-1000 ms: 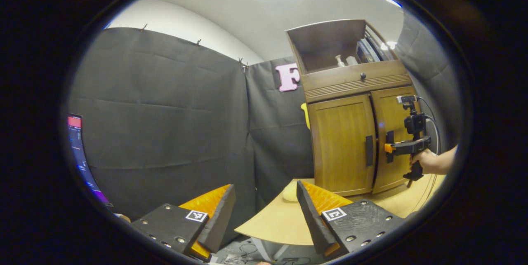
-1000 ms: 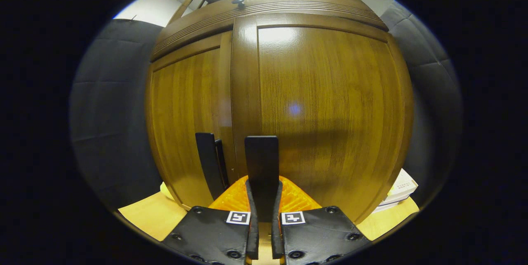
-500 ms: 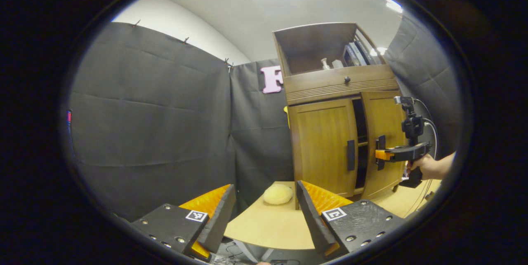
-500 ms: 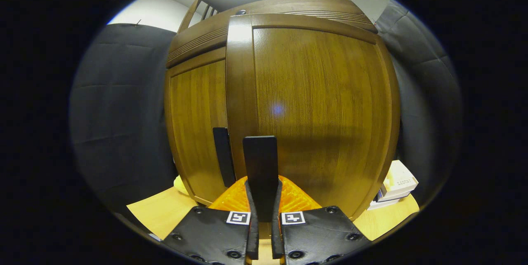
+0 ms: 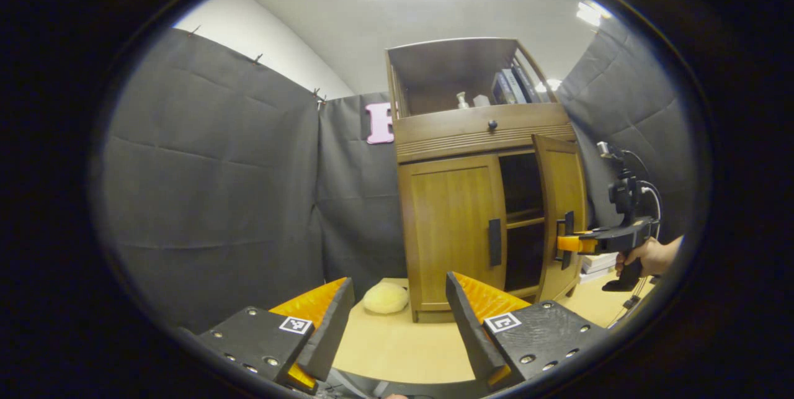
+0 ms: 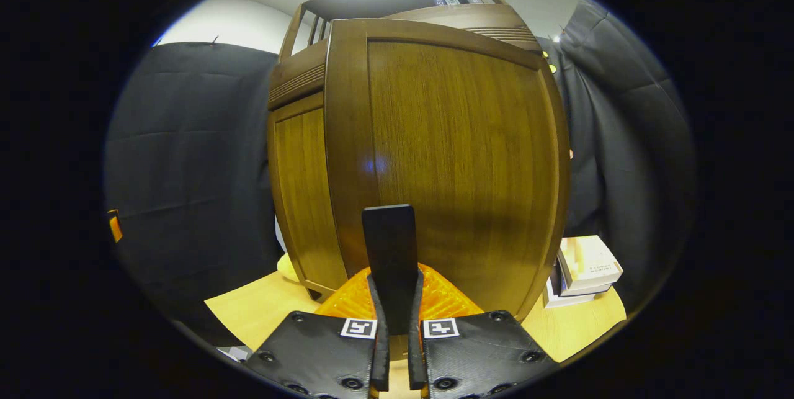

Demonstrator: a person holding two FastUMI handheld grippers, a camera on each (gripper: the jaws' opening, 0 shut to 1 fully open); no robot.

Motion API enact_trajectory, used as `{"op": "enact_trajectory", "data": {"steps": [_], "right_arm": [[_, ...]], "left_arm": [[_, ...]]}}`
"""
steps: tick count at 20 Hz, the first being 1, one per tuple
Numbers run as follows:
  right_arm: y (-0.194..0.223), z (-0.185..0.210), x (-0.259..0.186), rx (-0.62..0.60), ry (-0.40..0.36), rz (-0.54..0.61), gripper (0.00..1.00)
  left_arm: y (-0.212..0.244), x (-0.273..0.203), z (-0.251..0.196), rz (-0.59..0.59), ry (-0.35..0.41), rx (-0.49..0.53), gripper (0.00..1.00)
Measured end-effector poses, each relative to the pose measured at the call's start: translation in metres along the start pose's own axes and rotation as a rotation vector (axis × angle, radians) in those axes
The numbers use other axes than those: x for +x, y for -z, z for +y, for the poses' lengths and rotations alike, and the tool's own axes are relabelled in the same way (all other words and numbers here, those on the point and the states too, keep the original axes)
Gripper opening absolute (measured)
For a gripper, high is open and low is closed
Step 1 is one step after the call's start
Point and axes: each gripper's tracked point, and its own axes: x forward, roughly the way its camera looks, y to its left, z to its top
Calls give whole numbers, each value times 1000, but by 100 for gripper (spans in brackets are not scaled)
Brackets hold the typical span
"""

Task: Open the right door of the double-door shoe cabinet with the right hand, and open the left door with the left hand.

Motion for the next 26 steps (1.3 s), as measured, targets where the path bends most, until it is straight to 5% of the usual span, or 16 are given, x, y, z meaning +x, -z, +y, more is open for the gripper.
{"op": "enact_trajectory", "data": {"steps": [26], "right_arm": [[6,-95,-112,-24,45,24,13]], "left_arm": [[-24,12,-3,0,226,-4,83]]}}
